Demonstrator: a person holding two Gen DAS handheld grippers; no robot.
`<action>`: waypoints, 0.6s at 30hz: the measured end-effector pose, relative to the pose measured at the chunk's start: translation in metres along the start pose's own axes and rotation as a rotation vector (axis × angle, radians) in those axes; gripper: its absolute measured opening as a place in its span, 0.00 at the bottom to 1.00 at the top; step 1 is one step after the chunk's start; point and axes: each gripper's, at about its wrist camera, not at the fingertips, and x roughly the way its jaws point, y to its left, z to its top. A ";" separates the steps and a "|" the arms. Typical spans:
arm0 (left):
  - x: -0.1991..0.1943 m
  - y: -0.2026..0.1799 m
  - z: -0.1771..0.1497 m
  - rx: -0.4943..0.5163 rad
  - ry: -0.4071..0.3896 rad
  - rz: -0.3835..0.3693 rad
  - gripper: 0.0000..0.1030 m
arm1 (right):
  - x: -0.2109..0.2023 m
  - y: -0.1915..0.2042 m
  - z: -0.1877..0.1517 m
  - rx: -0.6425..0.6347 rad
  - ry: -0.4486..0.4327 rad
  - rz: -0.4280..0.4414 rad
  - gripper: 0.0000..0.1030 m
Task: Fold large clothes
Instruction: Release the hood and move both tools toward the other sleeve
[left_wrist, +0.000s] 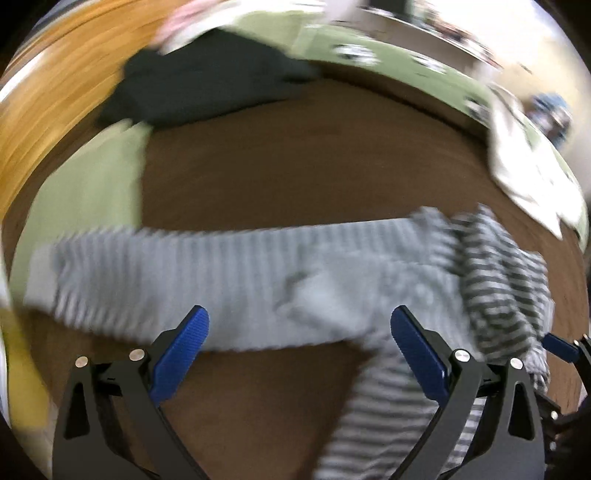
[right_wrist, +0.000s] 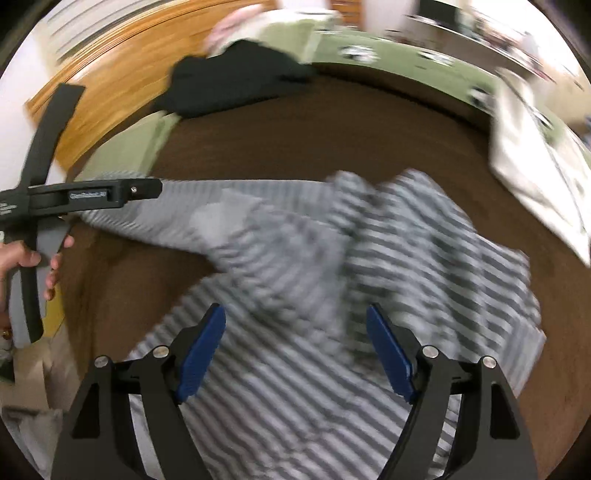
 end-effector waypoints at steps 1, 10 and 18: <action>0.001 0.021 -0.006 -0.047 0.004 0.018 0.94 | 0.005 0.012 0.004 -0.028 0.001 0.008 0.78; 0.011 0.209 -0.060 -0.558 -0.142 0.010 0.93 | 0.057 0.089 0.023 -0.003 0.064 0.090 0.78; 0.049 0.295 -0.072 -0.709 -0.178 -0.019 0.84 | 0.084 0.118 0.019 0.015 0.120 0.053 0.78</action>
